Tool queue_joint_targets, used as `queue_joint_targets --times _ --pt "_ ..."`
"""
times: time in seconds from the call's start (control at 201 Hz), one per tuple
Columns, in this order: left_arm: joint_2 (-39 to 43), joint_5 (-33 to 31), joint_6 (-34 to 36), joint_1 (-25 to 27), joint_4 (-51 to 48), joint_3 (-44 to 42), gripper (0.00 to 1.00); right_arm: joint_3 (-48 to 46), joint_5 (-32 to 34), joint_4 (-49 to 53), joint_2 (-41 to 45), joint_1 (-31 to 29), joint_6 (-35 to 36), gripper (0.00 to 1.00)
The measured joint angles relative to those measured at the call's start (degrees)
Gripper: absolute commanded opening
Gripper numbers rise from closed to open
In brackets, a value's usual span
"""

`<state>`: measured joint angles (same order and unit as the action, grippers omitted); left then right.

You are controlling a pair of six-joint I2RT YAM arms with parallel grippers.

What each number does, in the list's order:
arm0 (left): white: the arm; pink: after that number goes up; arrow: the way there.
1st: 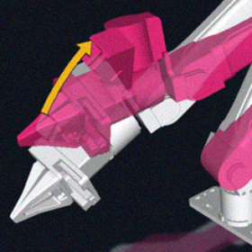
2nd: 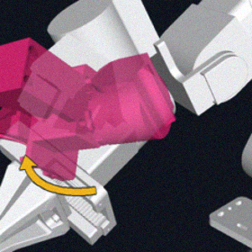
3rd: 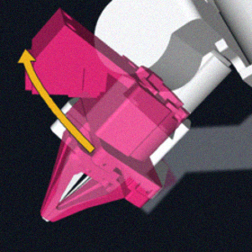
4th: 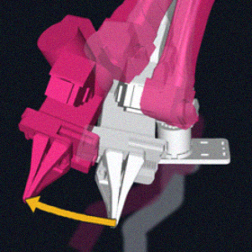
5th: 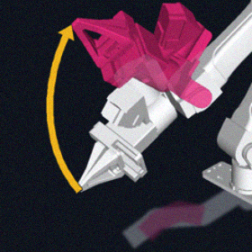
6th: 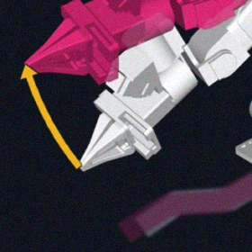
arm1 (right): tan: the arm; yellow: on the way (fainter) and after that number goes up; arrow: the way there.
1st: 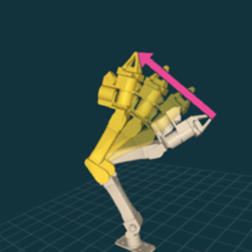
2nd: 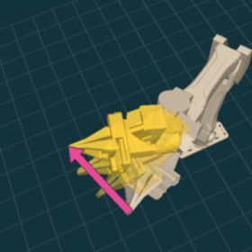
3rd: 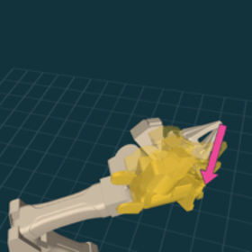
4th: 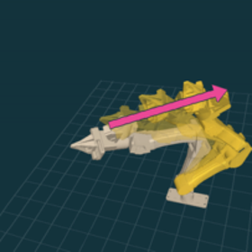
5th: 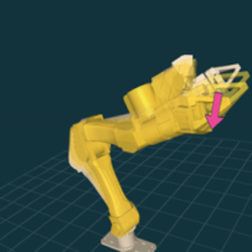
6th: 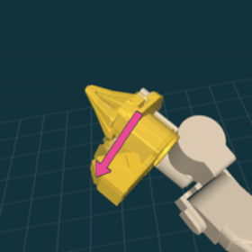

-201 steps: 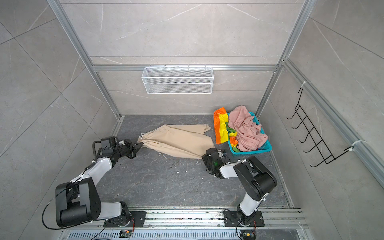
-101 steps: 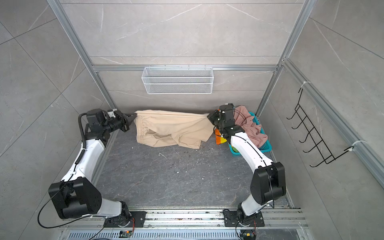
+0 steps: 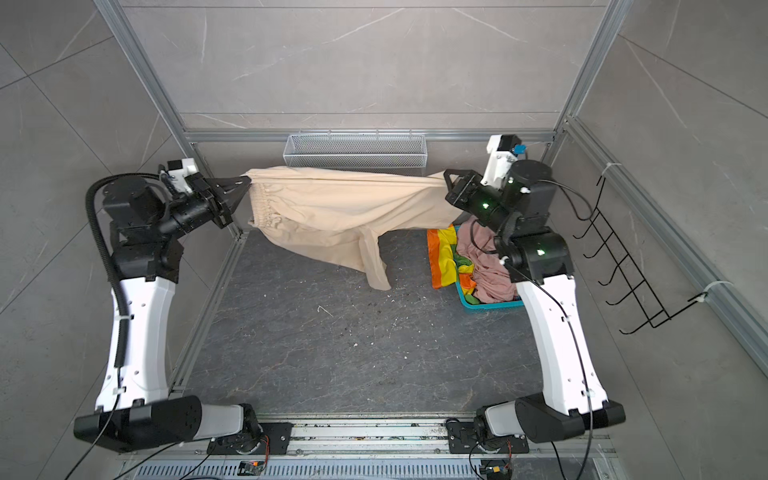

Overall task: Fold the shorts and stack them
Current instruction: 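Lift the beige shorts high with both grippers, stretching them between grippers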

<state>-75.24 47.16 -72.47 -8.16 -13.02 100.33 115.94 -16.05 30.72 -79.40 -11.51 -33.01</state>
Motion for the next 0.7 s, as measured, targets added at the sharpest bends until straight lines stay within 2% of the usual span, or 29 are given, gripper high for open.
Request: queue_joint_targets --times 0.169,0.279,0.344,0.453,0.613,0.697 --pt "5.6 0.6 -1.6 0.0 1.9 3.2 0.0 17.8 -0.9 5.3 -0.7 0.3 4.6 0.0" --pt "3.1 1.8 -3.1 0.0 4.0 10.4 0.0 32.6 -1.8 8.9 -7.3 1.7 6.0 0.0" --pt "0.3 2.8 -3.6 -0.4 4.7 13.2 0.0 37.7 -3.4 9.8 -11.6 3.2 5.9 0.0" --pt "-4.2 4.3 -3.9 -1.4 5.9 11.3 0.0 37.4 -5.1 10.3 -18.9 4.0 5.8 0.0" --pt "-13.4 5.4 -3.1 -1.6 4.9 -1.0 0.0 26.1 -6.9 10.1 -30.7 4.0 5.3 0.0" --pt "-19.7 5.4 -2.7 -1.6 2.2 -5.8 0.0 23.8 -7.7 11.7 -37.2 3.9 4.1 0.0"
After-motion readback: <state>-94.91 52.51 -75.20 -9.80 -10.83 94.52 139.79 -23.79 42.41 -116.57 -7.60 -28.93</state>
